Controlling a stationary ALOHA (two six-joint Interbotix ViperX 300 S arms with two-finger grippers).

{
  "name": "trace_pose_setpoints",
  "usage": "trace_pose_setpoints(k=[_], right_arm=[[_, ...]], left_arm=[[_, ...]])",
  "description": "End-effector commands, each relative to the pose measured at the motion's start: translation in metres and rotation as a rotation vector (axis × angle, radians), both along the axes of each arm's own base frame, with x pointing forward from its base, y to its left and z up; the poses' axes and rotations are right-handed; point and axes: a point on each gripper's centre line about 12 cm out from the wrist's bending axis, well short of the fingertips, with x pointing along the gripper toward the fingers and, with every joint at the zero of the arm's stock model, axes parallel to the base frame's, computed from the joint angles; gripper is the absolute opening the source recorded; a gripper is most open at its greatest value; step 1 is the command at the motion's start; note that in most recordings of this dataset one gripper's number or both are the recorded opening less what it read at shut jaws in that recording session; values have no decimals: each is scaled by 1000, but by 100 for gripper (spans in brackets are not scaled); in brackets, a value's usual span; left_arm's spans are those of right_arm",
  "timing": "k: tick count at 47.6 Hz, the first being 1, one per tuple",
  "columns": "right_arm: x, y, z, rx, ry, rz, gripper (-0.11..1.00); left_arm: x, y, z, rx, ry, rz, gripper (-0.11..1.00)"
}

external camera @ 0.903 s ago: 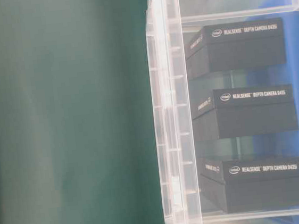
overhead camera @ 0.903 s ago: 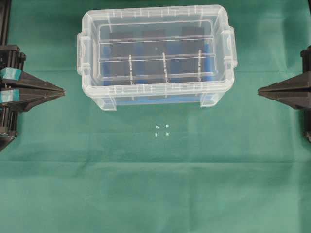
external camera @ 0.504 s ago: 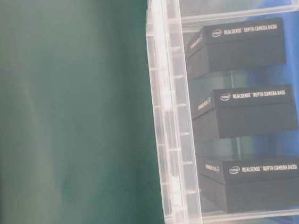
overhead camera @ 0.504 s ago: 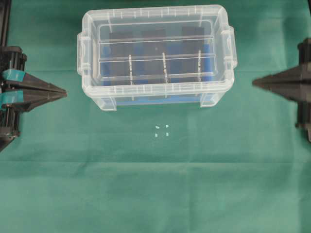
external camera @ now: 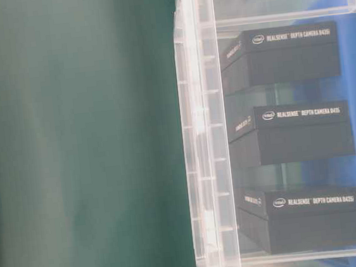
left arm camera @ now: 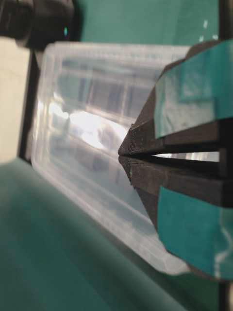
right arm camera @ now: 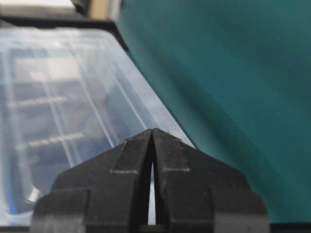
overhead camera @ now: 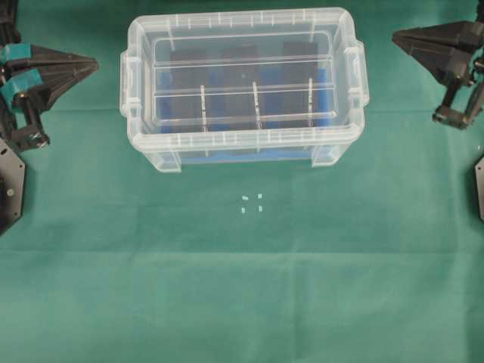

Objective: Clamp the lid of the box with both arms, then lift and open it.
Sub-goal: 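Raise both grippers and rotate them toward the lid's left and right edges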

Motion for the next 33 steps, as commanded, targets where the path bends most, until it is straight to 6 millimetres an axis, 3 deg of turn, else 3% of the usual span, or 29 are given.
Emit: trace_pose_setpoints(k=[1, 16, 33], right_arm=[[2, -7, 5, 6, 12, -23, 0], [-1, -30, -37, 195, 334, -118, 0], [0, -34, -73, 390, 698, -130, 0]], left_arm=[[5, 5, 3, -5, 14, 12, 2], [13, 13, -29, -137, 261, 41, 2], [7, 20, -49, -316, 546, 103, 2]])
